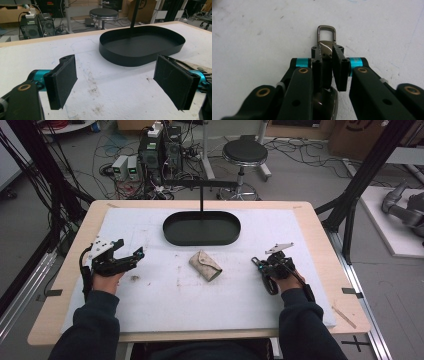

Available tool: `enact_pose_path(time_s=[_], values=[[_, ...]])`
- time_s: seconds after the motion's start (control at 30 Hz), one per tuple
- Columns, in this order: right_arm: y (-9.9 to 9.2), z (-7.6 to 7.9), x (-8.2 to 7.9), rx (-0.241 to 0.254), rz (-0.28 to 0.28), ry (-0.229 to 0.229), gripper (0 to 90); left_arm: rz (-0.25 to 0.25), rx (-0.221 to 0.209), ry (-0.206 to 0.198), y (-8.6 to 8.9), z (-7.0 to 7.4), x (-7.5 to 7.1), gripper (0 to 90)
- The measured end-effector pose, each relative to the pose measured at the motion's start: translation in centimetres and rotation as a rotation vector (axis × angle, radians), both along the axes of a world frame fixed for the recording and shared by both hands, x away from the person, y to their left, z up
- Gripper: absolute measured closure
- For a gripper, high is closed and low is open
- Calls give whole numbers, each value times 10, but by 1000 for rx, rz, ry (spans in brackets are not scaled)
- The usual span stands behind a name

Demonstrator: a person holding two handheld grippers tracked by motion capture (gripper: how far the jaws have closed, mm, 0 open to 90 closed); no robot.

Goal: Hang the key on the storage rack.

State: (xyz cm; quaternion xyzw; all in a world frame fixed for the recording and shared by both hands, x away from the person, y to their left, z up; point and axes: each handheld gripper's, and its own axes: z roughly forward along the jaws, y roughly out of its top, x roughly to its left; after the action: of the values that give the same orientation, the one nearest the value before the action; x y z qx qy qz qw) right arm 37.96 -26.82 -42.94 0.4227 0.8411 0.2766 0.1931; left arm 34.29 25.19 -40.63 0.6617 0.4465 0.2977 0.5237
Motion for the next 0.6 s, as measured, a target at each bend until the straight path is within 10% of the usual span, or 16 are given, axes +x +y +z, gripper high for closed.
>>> enact_pose_path(time_s=[0.27,0.53,0.6], values=[[-9,10,-35,52,-76,-58,245,-4,-1,3,0,0,0,186],[-11,-10,-39,22,-61,15,294,-7,3,3,-1,0,0,191],[-17,-6,-37,-21,36,2,432,-5,2,8,0,-1,0,192]])
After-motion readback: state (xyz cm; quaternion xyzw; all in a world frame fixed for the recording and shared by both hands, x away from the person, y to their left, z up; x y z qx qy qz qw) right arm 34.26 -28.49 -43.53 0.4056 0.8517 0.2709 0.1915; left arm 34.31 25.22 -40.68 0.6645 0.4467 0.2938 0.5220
